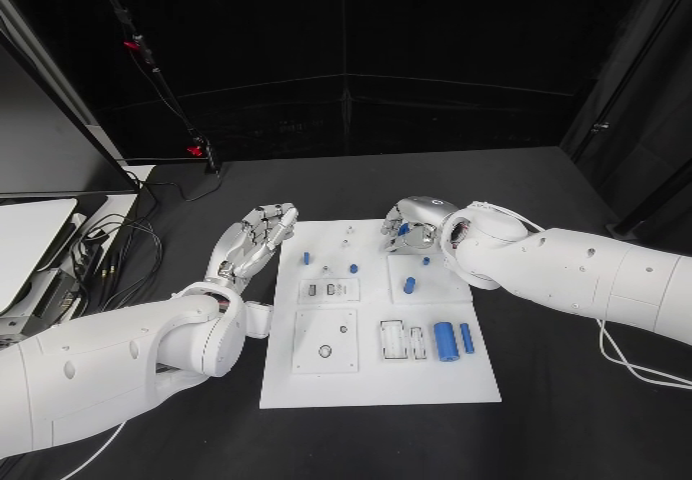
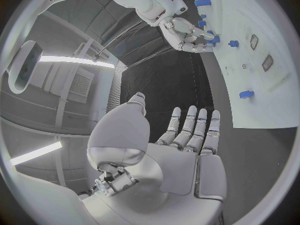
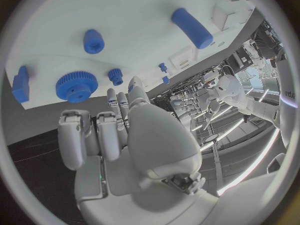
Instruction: Assemble the parts on the task board
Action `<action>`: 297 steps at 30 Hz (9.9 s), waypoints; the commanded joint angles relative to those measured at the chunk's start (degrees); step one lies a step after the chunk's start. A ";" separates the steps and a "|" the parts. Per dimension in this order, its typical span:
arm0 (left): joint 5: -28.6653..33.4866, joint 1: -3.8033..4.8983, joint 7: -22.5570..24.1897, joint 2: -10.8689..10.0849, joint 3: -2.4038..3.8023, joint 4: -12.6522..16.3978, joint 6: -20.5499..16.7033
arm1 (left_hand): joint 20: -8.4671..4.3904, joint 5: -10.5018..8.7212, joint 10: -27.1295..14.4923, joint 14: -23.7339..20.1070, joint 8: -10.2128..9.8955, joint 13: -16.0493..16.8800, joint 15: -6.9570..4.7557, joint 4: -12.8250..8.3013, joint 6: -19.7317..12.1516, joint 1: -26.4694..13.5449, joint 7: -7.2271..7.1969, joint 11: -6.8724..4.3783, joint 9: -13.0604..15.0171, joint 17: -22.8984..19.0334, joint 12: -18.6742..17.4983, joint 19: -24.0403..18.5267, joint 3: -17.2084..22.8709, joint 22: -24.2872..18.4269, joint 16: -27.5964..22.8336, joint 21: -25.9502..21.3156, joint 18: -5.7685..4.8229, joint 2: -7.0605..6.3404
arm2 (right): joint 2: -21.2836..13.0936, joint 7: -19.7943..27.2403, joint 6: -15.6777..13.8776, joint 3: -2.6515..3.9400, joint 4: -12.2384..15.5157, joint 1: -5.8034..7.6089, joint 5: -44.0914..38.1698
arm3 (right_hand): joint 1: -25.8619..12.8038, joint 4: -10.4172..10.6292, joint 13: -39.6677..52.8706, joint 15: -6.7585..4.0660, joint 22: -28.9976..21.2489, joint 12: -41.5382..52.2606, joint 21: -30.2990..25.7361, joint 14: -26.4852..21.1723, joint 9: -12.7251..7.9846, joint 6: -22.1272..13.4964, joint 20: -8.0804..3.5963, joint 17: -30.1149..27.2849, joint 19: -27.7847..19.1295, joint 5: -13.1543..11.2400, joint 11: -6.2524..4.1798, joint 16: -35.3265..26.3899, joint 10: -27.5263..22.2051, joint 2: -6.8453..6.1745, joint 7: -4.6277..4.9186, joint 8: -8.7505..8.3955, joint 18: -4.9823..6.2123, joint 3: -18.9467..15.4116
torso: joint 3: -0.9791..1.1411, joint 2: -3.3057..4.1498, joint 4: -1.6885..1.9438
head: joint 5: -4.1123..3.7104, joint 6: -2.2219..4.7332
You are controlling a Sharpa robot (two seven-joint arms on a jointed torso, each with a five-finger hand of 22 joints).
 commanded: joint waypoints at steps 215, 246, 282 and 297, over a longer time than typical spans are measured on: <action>-0.39 0.09 14.76 0.28 0.07 -0.79 1.27 | -0.09 3.34 0.19 0.31 -0.62 0.00 0.13 -0.11 0.58 1.43 9.33 0.07 -0.05 0.08 -0.55 -0.05 -0.53 -0.04 0.05 0.52 0.56 2.01 | 18.56 2.76 -2.05 1.82 -20.62 -1.09 -5.12 | 8.60 3.65 -0.17 -1.35 11.65 -13.73 0.28 3.76 0.05 11.19 -1.13 1.16 3.83 0.08 -1.69 -0.27 15.28 -1.49 -0.60 -7.07 -0.91 7.78 | -0.32 -0.75 0.22 | 3.44 -2.41; -0.39 0.08 14.19 0.38 0.07 -1.12 1.77 | -0.09 3.57 0.22 0.34 -0.66 0.01 0.14 -0.13 0.62 1.61 9.32 0.07 -0.04 0.08 -0.55 -0.06 -0.59 -0.03 0.07 0.56 0.54 2.28 | 17.07 6.54 -10.08 1.82 -18.90 -1.44 -0.19 | -0.57 6.82 0.16 0.65 3.82 -13.14 -3.58 2.12 -0.71 -15.18 0.83 -5.76 -1.04 -0.08 0.94 -1.99 2.73 -6.59 -5.58 -10.46 1.00 6.31 | -0.26 -0.81 0.12 | 3.25 -2.24; -0.39 0.06 13.62 0.38 0.04 -1.70 2.17 | -0.07 4.20 0.44 0.37 -0.68 0.03 0.14 -0.18 0.83 2.17 9.32 0.05 -0.03 0.08 -0.45 0.01 -0.75 0.05 0.11 0.71 0.50 2.58 | -10.17 18.44 -11.57 1.75 5.73 0.34 33.74 | -14.20 7.85 86.42 -1.76 -19.99 72.78 -26.31 5.22 2.07 -12.84 -1.70 14.02 -26.39 4.13 -4.13 2.24 37.88 -6.54 -4.27 3.66 6.44 3.67 | -0.59 -1.35 -0.59 | 1.51 -2.20; -0.39 0.00 13.58 0.31 0.03 -1.92 2.14 | -0.07 4.36 0.48 0.38 -0.70 0.03 0.14 -0.17 0.86 2.29 9.32 0.05 -0.03 0.08 -0.43 0.01 -0.80 0.06 0.12 0.74 0.49 2.65 | -7.84 9.22 -12.18 1.65 -0.74 0.09 17.29 | -13.73 7.97 86.43 1.66 15.08 72.78 1.71 6.05 4.13 -12.62 2.07 15.08 5.95 11.38 0.16 2.31 37.89 -9.88 1.73 13.22 -1.75 5.58 | -0.46 -1.32 -0.55 | -0.37 -1.62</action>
